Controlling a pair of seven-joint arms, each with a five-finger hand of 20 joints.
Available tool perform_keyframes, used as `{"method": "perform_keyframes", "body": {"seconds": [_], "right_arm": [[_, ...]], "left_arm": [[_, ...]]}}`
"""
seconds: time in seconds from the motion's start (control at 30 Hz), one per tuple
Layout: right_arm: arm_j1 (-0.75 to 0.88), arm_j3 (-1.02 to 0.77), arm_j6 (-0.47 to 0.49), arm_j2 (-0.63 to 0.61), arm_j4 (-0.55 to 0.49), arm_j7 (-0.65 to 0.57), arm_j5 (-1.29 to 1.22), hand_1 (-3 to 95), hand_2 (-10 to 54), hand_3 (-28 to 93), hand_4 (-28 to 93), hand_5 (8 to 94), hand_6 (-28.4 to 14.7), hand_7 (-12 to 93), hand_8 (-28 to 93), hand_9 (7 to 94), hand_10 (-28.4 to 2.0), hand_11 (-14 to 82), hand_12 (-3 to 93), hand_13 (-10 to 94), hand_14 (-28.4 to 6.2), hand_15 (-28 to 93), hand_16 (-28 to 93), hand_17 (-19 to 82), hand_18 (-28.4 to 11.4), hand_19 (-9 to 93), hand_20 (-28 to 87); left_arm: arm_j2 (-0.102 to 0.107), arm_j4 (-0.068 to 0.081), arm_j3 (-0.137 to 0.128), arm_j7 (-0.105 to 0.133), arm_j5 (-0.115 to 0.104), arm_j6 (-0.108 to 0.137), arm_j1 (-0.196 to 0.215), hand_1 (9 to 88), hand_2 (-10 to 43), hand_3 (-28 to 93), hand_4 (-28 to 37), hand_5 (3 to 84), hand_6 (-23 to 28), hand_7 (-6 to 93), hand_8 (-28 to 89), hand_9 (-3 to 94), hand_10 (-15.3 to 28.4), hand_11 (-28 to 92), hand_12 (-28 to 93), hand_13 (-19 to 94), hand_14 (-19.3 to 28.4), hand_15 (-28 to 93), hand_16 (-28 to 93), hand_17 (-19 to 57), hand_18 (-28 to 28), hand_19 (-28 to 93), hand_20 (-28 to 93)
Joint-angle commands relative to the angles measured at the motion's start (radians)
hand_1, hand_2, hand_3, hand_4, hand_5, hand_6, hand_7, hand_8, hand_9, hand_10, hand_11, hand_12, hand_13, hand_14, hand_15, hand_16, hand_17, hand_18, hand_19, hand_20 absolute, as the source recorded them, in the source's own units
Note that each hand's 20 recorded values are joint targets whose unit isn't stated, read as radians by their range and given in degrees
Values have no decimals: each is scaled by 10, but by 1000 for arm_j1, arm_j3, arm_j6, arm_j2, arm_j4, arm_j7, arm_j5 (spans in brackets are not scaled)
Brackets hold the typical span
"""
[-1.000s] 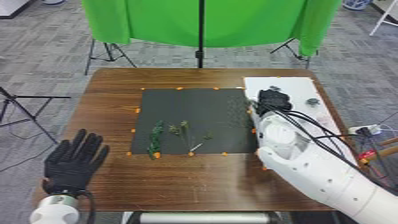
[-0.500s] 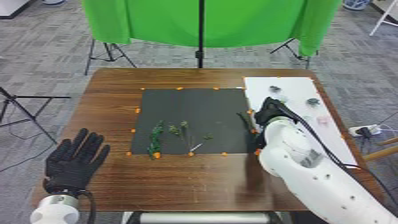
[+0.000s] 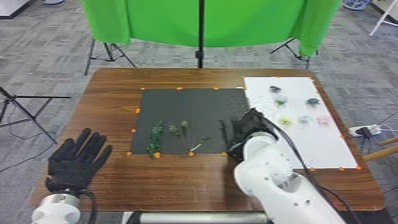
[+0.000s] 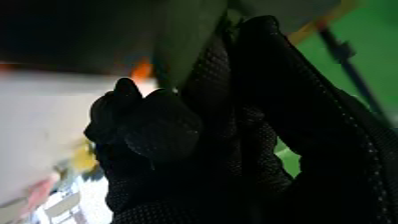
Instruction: Arrange flowers
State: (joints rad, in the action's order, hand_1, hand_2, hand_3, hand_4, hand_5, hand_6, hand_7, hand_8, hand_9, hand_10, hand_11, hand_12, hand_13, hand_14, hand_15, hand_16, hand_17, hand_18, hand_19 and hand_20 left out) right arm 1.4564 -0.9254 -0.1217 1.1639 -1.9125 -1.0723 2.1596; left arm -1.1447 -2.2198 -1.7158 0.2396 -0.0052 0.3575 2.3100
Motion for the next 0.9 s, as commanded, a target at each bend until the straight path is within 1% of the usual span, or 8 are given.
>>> {"method": "perform_keyframes", "body": {"seconds": [0.03,0.2,0.33,0.37,0.5,0.7,0.83,0.9], "right_arm": [[9,46,-68,37,24,-33,-18,536,-95,726,-147,721,-47,444,208,837,-128,380,434,788,-110,749,312,413,-284,928,363],[7,36,-71,35,28,-21,-60,503,-95,721,-160,696,-53,447,170,816,-139,417,414,784,-109,752,316,412,-284,932,361],[5,20,-94,23,32,-37,-74,476,-95,712,-164,698,-69,375,177,792,-170,441,332,758,-128,754,314,385,-284,925,358],[3,15,-94,24,34,-40,-78,473,-95,711,-164,696,-69,372,176,791,-173,441,325,755,-131,754,313,382,-284,924,357],[5,4,-83,23,30,-45,-93,462,-95,708,-164,693,-71,368,173,786,-178,447,303,750,-135,757,306,378,-284,922,354],[29,-11,-82,2,-3,-55,-68,435,-95,727,-166,701,-85,299,153,782,-184,446,285,745,-137,757,299,371,-284,918,353],[34,-25,-53,-22,-25,-46,-60,398,-72,747,-165,743,-94,213,71,807,-185,411,268,758,-138,742,288,377,-284,914,352],[42,-47,-55,-37,-46,-28,-50,387,-60,747,-163,751,-93,208,10,815,-185,398,270,762,-138,735,291,379,-284,913,353]], "left_arm": [[4,7,11,-7,-10,29,2,299,190,772,-228,524,97,200,-91,438,166,245,127,311,153,409,-69,-39,129,313,151],[2,9,9,-10,-7,27,-2,299,190,773,-228,524,97,200,-92,438,165,247,128,312,152,409,-71,-40,129,314,151],[0,9,6,6,-30,37,4,299,190,773,-228,525,97,200,-92,438,165,247,128,312,152,410,-71,-40,130,314,151],[-2,7,3,5,-28,37,8,299,190,773,-229,525,97,201,-92,438,165,248,128,312,152,410,-71,-40,130,315,151],[-4,8,1,7,-35,38,8,300,190,774,-229,525,97,203,-92,439,165,251,129,313,152,416,-69,-42,131,318,153],[-8,7,-2,2,-29,36,9,300,190,775,-229,526,97,206,-94,439,165,255,129,313,151,421,-71,-42,131,320,153],[-10,5,-9,5,-27,35,17,300,190,774,-230,526,97,208,-94,440,166,257,129,313,152,422,-72,-43,132,322,154],[-14,4,-6,7,-28,33,15,301,191,774,-231,526,97,209,-94,440,167,258,129,314,151,423,-72,-43,132,323,154]]}}
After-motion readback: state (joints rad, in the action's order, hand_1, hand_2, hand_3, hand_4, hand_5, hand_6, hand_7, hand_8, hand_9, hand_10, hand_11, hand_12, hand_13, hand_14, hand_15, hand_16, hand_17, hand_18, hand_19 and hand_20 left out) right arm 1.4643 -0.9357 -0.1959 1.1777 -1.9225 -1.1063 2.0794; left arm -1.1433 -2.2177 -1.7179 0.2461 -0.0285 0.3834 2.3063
